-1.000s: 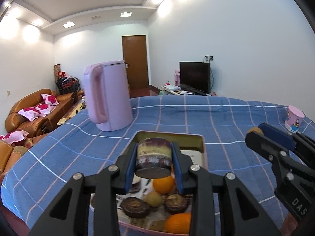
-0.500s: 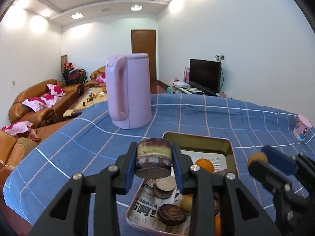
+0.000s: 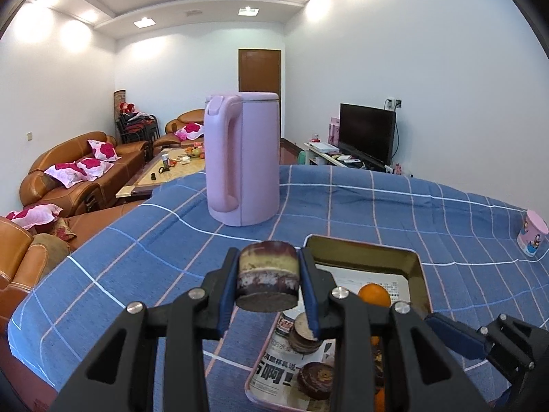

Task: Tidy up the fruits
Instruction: 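Open the right gripper to drop the fruit into the tin while the left releases the canister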

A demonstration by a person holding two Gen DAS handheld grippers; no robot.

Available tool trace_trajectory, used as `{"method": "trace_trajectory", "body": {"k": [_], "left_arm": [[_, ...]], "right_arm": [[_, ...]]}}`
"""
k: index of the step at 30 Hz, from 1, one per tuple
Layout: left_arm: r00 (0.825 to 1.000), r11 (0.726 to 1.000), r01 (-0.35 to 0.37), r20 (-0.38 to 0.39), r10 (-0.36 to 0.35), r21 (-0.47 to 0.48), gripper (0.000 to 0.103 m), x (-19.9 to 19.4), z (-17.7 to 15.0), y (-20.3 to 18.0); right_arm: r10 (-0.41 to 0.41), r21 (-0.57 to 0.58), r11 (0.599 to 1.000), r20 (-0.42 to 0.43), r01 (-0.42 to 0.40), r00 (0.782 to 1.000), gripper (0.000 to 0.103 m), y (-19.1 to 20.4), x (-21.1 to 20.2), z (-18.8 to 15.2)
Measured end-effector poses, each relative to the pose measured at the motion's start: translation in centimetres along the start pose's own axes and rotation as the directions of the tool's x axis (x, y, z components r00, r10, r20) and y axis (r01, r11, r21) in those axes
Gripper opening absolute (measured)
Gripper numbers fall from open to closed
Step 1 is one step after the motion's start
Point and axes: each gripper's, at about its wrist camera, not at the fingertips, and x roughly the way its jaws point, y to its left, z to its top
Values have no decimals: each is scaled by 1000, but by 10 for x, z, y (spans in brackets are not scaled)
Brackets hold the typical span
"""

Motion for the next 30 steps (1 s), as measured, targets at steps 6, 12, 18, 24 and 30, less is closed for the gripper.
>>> {"method": "trace_trajectory", "body": {"k": [6,12,18,24,30], "left_arm": [[1000,1000,6,-14,-5,8,35,2,0,-1],[999,1000,3,-41,-2,17,35,6,-2,-5],[998,999,7,-68,-5,36,35,10,-5,-10],[994,999,26,-107,-22,35,35,18,-7,-13],[991,997,36,-128,-27,73,35,24,-8,-27]], "right_arm": [[7,-1,1000,-24,-7,1000,32,2,3,-1],[15,21,1000,-56,-13,998,32,-2,9,-1],[31,24,999,-93,-29,995,32,-4,15,-1],[67,40,997,-135,-62,989,36,-6,19,-5],[-10,98,995,-84,18,996,54,-27,2,-8]]}}
